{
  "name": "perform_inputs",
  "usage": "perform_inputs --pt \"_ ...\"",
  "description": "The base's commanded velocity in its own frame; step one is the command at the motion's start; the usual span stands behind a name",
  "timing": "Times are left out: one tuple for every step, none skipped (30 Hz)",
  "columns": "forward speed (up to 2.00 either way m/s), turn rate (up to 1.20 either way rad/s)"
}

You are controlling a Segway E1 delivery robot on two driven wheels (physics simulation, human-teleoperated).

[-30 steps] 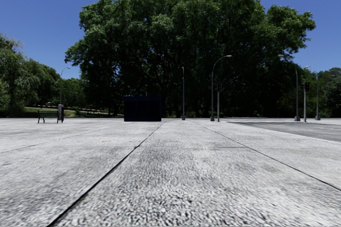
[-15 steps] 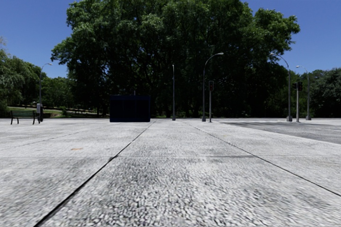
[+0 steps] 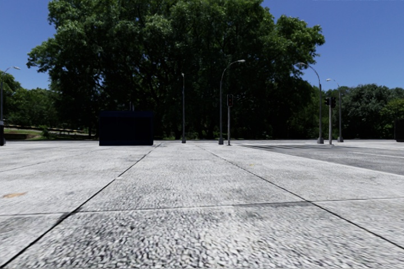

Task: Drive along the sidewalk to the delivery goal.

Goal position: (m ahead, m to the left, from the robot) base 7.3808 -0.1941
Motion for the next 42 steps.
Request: perform_inputs --pt "2.0 0.0" --pt "2.0 0.0" --pt "2.0 0.0" --pt "2.0 0.0" --pt "2.0 0.0" --pt "2.0 0.0" --pt "2.0 0.0" --pt "2.0 0.0" --pt "2.0 0.0" --pt "2.0 0.0" --pt "2.0 0.0" --pt "2.0 0.0" --pt "2.0 0.0" --pt "2.0 0.0" --pt "2.0 0.0" --pt "2.0 0.0" --pt "2.0 0.0" --pt "2.0 0.0" --pt "2.0 0.0" --pt "2.0 0.0" --pt "2.0 0.03" --pt "2.0 0.08" --pt "2.0 0.5" --pt "2.0 0.73" --pt "2.0 0.73" --pt "2.0 0.83" --pt "2.0 0.63" --pt "2.0 0.41" --pt "2.0 0.33" --pt "2.0 0.21" --pt "2.0 0.07" --pt "2.0 0.03" --pt "2.0 0.02" --pt "2.0 0.02" --pt "2.0 0.02" --pt "2.0 0.02" --pt "1.9 0.01" --pt "1.78 0.01" --pt "1.71 0.01" --pt "1.67 0.01" --pt "1.67 0.01" --pt "1.66 0.01"
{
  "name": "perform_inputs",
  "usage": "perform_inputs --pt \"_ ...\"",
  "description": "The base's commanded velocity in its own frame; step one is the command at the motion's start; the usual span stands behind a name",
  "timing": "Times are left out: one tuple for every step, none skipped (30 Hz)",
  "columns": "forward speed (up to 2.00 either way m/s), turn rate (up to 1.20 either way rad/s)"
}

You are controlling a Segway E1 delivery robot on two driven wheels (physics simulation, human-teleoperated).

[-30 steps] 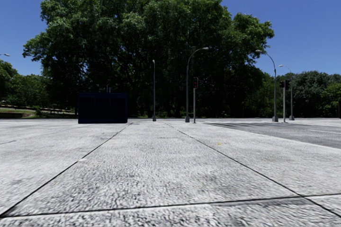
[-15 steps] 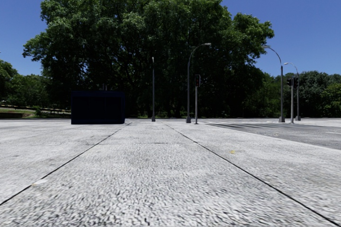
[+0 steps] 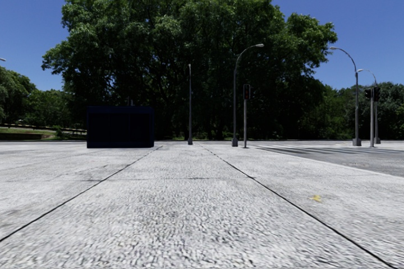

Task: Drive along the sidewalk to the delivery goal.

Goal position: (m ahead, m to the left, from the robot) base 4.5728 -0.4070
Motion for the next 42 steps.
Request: perform_inputs --pt "1.66 0.01" --pt "1.66 0.01" --pt "1.65 0.01" --pt "1.65 0.01" --pt "1.65 0.01" --pt "1.65 0.01" --pt "1.65 0.01" --pt "1.65 0.01" --pt "1.65 0.01" --pt "1.65 0.01" --pt "1.65 0.01" --pt "1.65 0.01" --pt "1.65 0.01" --pt "1.65 0.01" --pt "1.65 0.01" --pt "1.65 0.01" --pt "1.65 0.01" --pt "1.65 0.01" --pt "1.65 0.01" --pt "1.65 0.01" --pt "1.65 0.01" --pt "1.65 0.01" --pt "1.65 0.01" --pt "1.65 0.01" --pt "1.65 0.01" --pt "1.65 0.01" --pt "1.65 0.01" --pt "1.65 0.01" --pt "1.65 0.01" --pt "1.65 0.0" --pt "1.65 0.0" --pt "1.65 0.0" --pt "1.65 0.0" --pt "1.65 0.0" --pt "1.65 0.0" --pt "1.65 0.0" --pt "1.65 0.0" --pt "1.65 0.0" --pt "1.65 0.0" --pt "1.65 0.0" --pt "1.65 0.0" --pt "1.65 0.0"
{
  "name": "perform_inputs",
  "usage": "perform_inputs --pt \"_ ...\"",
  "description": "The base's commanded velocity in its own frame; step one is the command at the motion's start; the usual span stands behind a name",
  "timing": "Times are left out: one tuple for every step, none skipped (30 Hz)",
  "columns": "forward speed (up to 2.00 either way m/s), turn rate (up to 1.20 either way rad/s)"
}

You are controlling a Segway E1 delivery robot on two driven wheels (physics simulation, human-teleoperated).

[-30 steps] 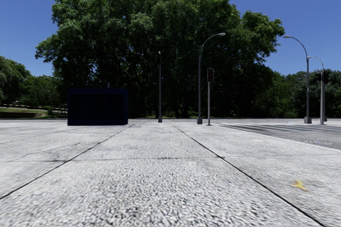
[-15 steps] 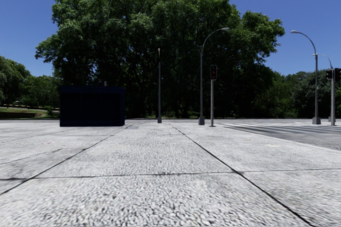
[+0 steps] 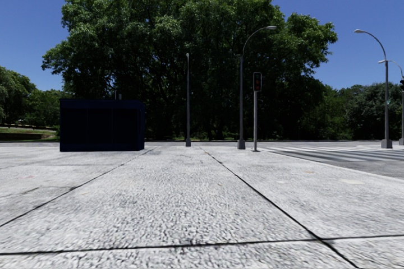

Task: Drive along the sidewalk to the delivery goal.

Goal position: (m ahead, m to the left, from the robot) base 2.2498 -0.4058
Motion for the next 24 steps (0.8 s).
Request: perform_inputs --pt "1.65 0.0" --pt "1.65 0.0" --pt "1.65 0.0" --pt "1.65 0.0" --pt "1.65 0.0" --pt "1.65 0.0" --pt "1.65 0.0" --pt "1.65 0.0" --pt "1.65 0.0" --pt "1.65 0.0" --pt "1.65 0.0" --pt "1.64 0.0" --pt "1.64 0.0" --pt "1.64 0.0" --pt "1.64 0.0" --pt "1.64 0.0" --pt "1.64 0.0" --pt "1.64 0.0" --pt "1.64 0.0" --pt "1.64 0.0" --pt "1.64 0.0" --pt "1.64 0.0" --pt "1.64 0.0" --pt "1.64 0.0"
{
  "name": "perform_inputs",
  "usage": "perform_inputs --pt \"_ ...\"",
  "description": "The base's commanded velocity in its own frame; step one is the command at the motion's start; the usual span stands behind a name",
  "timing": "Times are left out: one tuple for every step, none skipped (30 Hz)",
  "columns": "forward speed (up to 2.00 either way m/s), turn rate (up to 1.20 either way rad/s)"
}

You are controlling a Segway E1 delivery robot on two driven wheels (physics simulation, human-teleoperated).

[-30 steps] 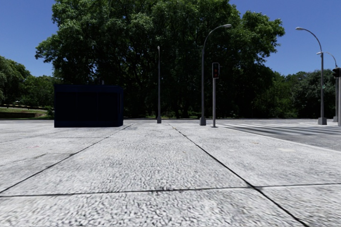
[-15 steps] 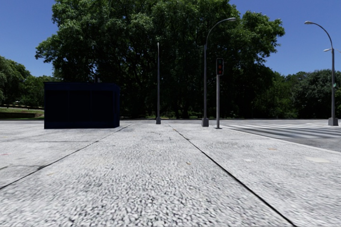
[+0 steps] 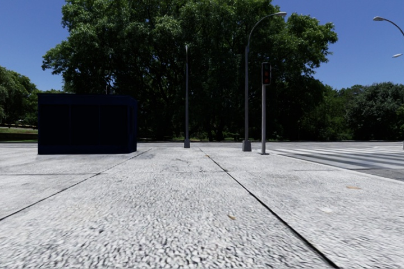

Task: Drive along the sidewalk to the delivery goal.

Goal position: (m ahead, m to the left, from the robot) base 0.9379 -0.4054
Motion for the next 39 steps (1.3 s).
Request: perform_inputs --pt "1.64 0.0" --pt "1.64 0.0" --pt "1.64 0.0" --pt "1.64 0.0" --pt "1.64 0.0" --pt "1.64 0.0" --pt "1.64 0.0" --pt "1.64 0.0" --pt "1.64 0.0" --pt "1.64 0.0" --pt "1.64 0.0" --pt "1.64 0.0" --pt "1.64 0.0" --pt "1.64 0.0" --pt "1.64 0.0" --pt "1.64 0.0" --pt "1.64 0.0" --pt "1.64 0.0" --pt "1.47 0.0" --pt "0.24 0.0" --pt "0.0 0.0" --pt "0.0 0.0" --pt "0.0 0.0" --pt "0.0 0.0" --pt "0.0 0.0" --pt "0.0 0.0" --pt "0.0 0.0" --pt "0.0 0.0" --pt "0.0 0.0" --pt "0.0 0.0" --pt "0.0 0.0" --pt "0.0 0.0" --pt "0.0 0.0" --pt "0.0 0.0" --pt "0.0 0.0" --pt "0.0 0.0" --pt "0.0 0.0" --pt "0.0 0.0" --pt "0.0 0.0"
